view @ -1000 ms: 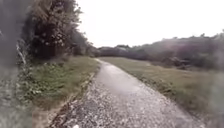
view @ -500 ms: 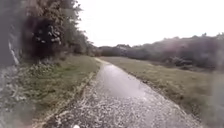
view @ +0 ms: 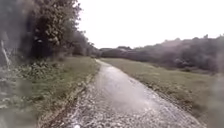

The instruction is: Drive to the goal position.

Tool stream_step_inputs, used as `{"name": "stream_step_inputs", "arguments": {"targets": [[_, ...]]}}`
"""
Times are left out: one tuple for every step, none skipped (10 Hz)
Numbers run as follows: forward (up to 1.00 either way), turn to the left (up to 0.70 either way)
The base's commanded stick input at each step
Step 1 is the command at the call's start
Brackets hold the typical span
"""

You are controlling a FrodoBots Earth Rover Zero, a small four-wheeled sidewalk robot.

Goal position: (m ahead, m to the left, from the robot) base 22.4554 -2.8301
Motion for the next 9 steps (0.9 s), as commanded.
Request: {"name": "stream_step_inputs", "arguments": {"targets": [[0.85,0.00],[0.85,0.00],[0.85,0.00],[0.85,-0.08],[0.85,-0.20],[0.85,-0.21],[0.85,-0.16],[0.85,-0.03],[0.85,0.00]]}}
